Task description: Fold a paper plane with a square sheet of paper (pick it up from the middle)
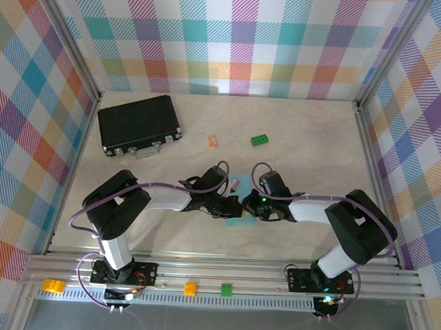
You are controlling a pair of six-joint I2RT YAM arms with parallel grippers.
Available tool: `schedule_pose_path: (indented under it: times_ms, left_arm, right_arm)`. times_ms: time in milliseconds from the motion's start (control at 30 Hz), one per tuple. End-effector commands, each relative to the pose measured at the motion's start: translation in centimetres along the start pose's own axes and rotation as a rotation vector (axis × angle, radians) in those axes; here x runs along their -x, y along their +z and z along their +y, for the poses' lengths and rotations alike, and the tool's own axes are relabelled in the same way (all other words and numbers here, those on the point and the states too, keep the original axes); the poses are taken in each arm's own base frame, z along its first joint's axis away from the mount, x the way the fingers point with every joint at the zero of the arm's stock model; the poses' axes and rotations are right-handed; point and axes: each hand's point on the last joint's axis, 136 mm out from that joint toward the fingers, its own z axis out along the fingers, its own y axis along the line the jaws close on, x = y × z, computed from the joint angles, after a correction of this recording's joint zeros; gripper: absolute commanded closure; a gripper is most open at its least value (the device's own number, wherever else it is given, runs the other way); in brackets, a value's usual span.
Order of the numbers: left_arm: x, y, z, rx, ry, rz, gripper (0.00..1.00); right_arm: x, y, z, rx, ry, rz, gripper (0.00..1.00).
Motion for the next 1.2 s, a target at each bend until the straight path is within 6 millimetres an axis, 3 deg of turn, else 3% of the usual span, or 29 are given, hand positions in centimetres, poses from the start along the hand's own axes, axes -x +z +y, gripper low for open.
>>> schedule_pose_path:
  times_ms: [0, 533, 1167]
  left_arm:
    - [0.2, 0.5, 0.3, -0.009, 0.002, 0.030, 0.97]
    - [-2.2, 0.9, 3.3, 0.030, -0.051, 0.052, 0.96]
    - [-6.0, -0.8, 5.5, 0.014, -0.107, 0.049, 0.94]
  right_arm:
    - [-1.9, 0.3, -4.3, -0.158, 0.032, 0.053, 1.00]
    - [-1.9, 0.4, -4.5, -0.170, 0.014, 0.061, 1.00]
    - [-1.8, 0.5, -5.2, -0.218, 0.004, 0.066, 1.00]
